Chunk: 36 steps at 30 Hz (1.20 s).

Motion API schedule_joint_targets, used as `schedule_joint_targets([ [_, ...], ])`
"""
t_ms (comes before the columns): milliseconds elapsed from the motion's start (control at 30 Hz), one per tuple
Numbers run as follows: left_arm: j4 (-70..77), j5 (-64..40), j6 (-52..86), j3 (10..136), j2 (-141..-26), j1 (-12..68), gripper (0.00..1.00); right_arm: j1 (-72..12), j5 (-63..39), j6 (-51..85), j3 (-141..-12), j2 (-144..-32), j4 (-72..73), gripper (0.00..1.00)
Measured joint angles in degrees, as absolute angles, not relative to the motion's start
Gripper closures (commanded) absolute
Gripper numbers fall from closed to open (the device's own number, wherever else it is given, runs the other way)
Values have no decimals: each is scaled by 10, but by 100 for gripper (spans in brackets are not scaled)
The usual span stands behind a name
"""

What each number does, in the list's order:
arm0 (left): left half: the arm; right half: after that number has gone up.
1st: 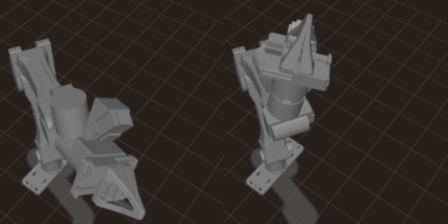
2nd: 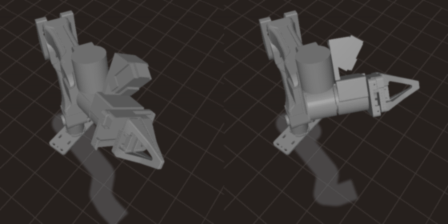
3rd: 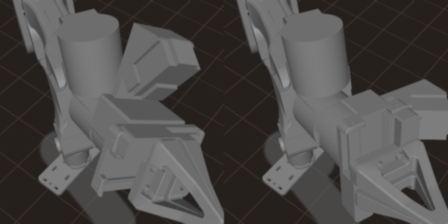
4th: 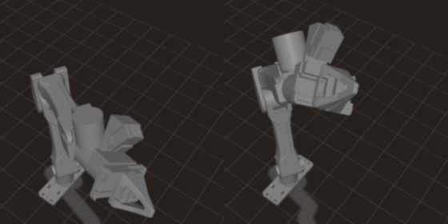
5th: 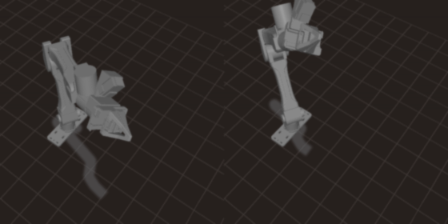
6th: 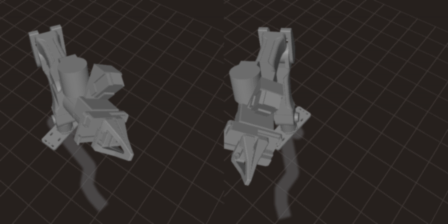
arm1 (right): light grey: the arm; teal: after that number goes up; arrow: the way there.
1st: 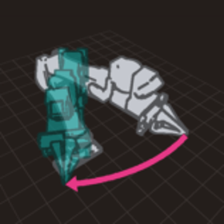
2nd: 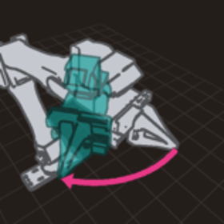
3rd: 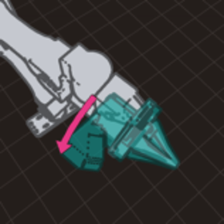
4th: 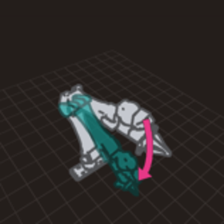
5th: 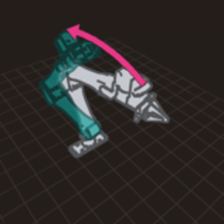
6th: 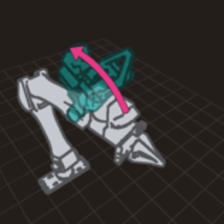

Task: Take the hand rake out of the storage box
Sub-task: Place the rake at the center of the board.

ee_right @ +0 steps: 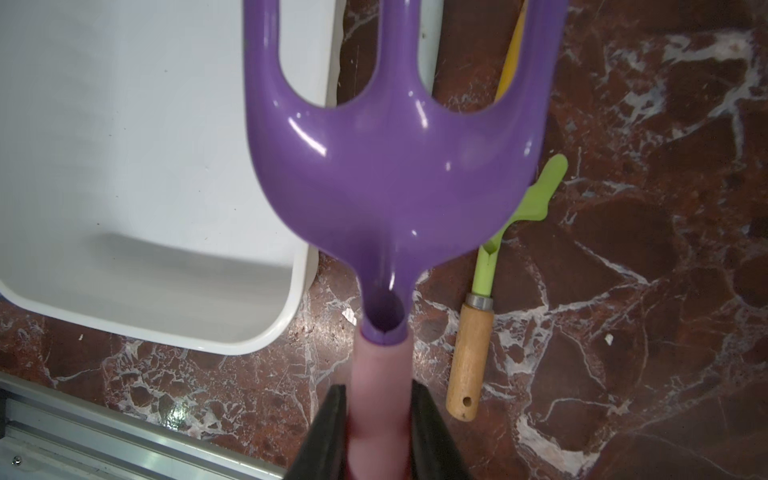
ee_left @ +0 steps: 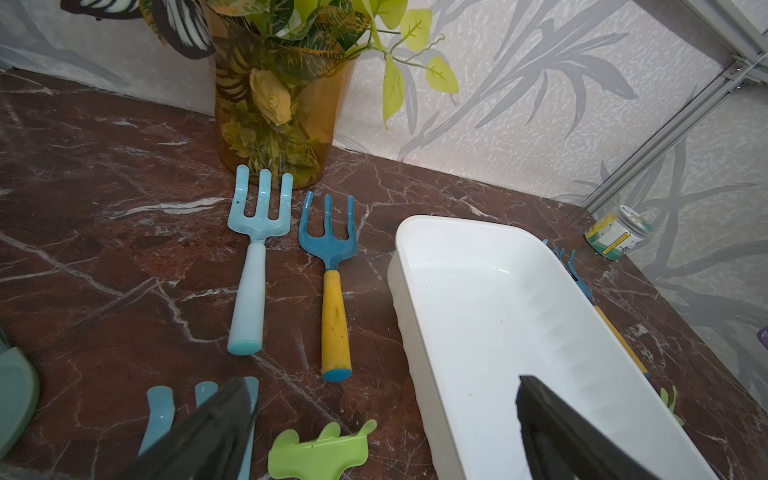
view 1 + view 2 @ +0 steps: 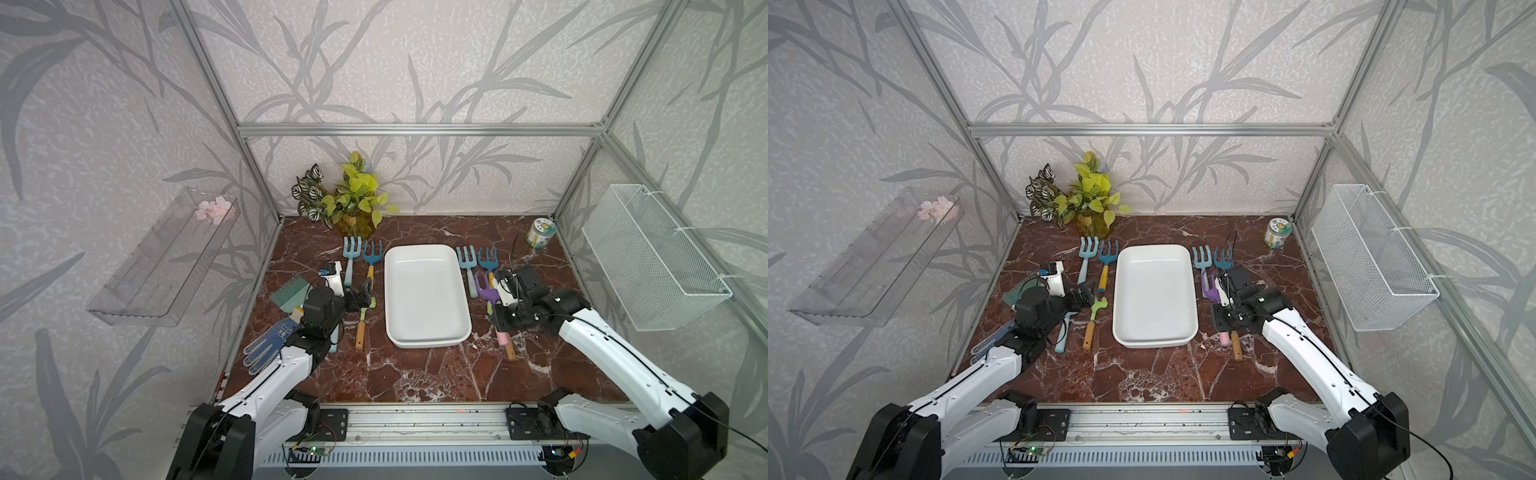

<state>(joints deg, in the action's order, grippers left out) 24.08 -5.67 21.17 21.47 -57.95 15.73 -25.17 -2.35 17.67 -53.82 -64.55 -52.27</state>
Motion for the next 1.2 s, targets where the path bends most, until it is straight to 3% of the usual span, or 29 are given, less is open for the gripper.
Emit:
schedule_joint_targets([
  [533,241,-57,212,215,-580,157,0,-262,-25,183,-538,-753,-557,96],
  [1200,241,-57,212,215,-580,157,0,-301,-46,202,-503,-846,-500,95],
])
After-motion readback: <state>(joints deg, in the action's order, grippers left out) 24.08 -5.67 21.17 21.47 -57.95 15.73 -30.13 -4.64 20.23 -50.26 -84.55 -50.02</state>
